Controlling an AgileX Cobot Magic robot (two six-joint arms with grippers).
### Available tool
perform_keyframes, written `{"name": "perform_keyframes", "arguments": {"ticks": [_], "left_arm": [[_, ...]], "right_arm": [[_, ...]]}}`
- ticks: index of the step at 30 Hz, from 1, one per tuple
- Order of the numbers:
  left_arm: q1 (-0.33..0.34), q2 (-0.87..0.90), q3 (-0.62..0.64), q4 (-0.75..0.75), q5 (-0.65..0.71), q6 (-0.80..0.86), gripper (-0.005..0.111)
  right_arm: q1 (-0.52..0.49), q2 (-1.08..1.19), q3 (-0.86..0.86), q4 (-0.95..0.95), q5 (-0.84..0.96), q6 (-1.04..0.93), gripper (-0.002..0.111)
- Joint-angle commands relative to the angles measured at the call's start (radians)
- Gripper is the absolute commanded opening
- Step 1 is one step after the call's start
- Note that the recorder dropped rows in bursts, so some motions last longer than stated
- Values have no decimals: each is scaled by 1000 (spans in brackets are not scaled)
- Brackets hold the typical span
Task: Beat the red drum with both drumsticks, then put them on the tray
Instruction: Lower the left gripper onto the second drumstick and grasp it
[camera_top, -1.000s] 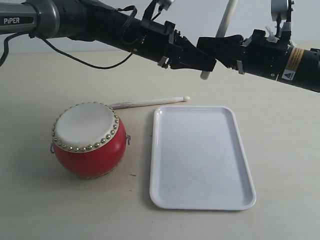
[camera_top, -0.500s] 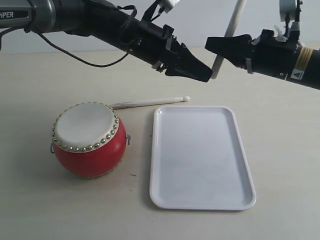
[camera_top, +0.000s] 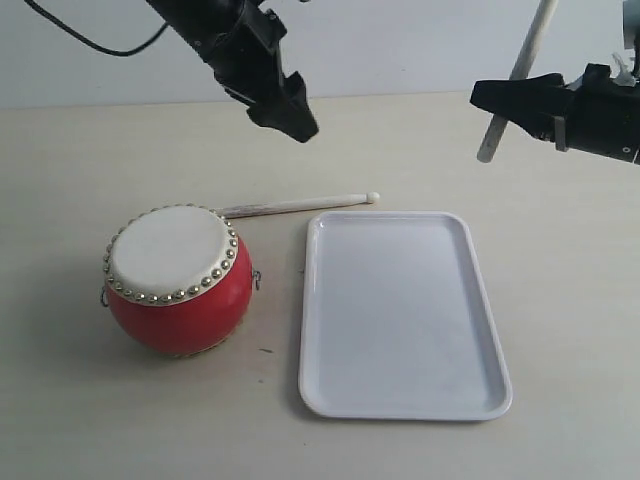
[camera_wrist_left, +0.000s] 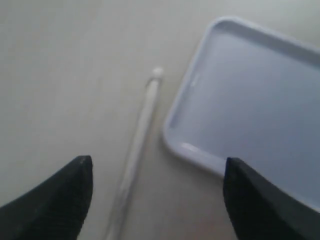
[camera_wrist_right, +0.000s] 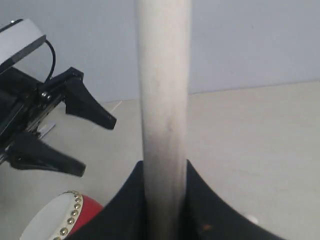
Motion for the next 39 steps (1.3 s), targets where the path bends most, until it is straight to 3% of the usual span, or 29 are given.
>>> {"name": "perform_keyframes", "arguments": {"ticks": [1,15,39], "left_arm": [[-1,4,-50,224,34,-89,70],[-1,277,-294,447,193,-160,70],[1,433,-335,322,193,20,70]], "right_arm": [[-5,-10,-6,-9,-5,-5,0],[-5,-10,-6,-9,-5,-5,0],[-5,-10,-6,6,-5,-5,0]]}}
